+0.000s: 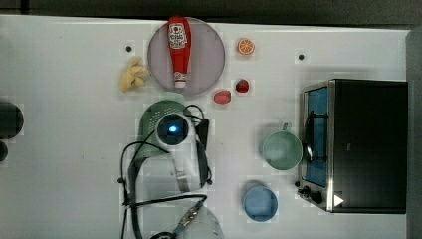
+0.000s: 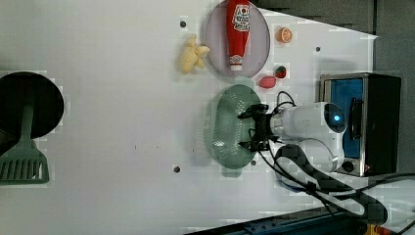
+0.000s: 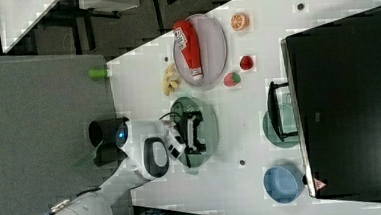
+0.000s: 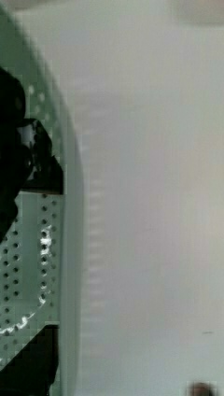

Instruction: Drag strainer left to right.

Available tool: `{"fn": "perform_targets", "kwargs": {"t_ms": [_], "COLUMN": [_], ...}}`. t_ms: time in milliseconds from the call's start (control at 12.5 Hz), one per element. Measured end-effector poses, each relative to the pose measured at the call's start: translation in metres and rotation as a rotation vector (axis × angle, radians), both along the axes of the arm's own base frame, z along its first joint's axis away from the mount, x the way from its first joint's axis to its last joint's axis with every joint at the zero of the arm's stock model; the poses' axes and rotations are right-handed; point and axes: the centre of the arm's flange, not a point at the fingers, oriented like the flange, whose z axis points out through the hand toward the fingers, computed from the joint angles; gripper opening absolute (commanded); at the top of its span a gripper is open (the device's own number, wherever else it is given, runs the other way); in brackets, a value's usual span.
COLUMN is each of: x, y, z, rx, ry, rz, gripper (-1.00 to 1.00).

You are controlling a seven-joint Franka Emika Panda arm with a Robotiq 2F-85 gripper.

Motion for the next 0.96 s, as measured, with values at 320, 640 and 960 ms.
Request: {"fn": "perform_targets", "kwargs": {"t_ms": [320,640,960], "x": [0.008,0.009,0.005], "y": [-0.057,-0.101,-0.148], "z": [0.000,0.001,0.001], "rx": [-0.006,-0.028,-0.055], "ry": [-0.023,-0.032,-0.019], "rz": [0.016,0.057,0.033], "gripper": [1.00,1.00,1.00]}}
